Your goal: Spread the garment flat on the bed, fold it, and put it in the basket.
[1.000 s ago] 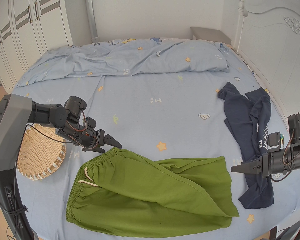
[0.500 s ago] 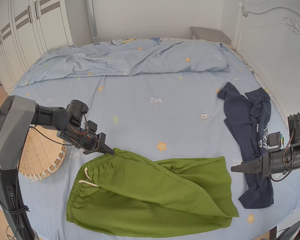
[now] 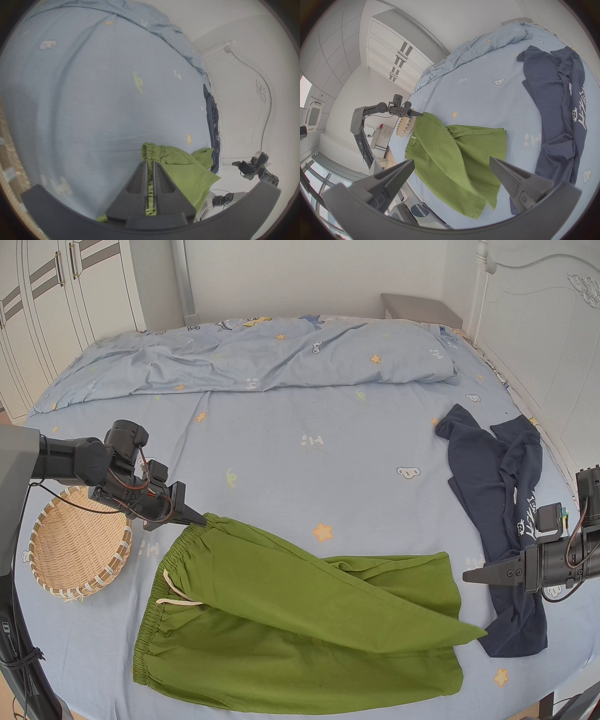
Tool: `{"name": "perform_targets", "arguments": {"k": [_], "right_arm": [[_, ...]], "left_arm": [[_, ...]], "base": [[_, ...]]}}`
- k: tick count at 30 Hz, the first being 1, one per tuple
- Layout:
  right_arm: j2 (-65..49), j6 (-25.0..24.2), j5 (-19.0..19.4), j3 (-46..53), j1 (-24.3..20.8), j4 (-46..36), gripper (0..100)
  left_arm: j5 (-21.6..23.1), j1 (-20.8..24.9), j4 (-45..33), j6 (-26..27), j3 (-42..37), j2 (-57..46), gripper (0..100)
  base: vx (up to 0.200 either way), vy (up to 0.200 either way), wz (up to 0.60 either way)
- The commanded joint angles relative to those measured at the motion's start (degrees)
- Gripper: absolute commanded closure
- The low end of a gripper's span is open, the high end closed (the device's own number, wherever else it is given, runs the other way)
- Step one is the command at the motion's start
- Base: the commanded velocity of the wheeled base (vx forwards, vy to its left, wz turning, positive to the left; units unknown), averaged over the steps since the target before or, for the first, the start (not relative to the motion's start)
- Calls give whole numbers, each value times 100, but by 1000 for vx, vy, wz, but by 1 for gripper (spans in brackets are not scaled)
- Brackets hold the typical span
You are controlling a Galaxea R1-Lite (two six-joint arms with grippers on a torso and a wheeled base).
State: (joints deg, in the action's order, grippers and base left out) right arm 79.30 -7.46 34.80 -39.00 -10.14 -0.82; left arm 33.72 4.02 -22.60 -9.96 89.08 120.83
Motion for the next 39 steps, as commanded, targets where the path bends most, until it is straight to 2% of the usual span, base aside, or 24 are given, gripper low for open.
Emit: {"name": "perform_targets", "arguments": {"k": [1,8,12,15,25,39], "right_arm": [[-2,-1,0,50,56,-24,0],[77,-1,9,507,223,11,0],[121,-1,18,841,548,82,0],[182,8,18,1202,619,205,0],[956,8,18,2098,548,1760,0],[1255,-19,26,2036,443,2305,0]], "left_arm": [[3,-235,28,-15,31,-227,100],[3,-262,28,-6,40,-183,100],[3,-244,37,-6,4,-183,100],[3,-244,37,-6,4,-174,100],[3,-262,37,-6,40,-130,100],[3,-279,37,-6,40,-121,100]], "base": [[0,0,0],[0,0,0],[0,0,0],[0,0,0],[0,0,0],[0,0,0]]}}
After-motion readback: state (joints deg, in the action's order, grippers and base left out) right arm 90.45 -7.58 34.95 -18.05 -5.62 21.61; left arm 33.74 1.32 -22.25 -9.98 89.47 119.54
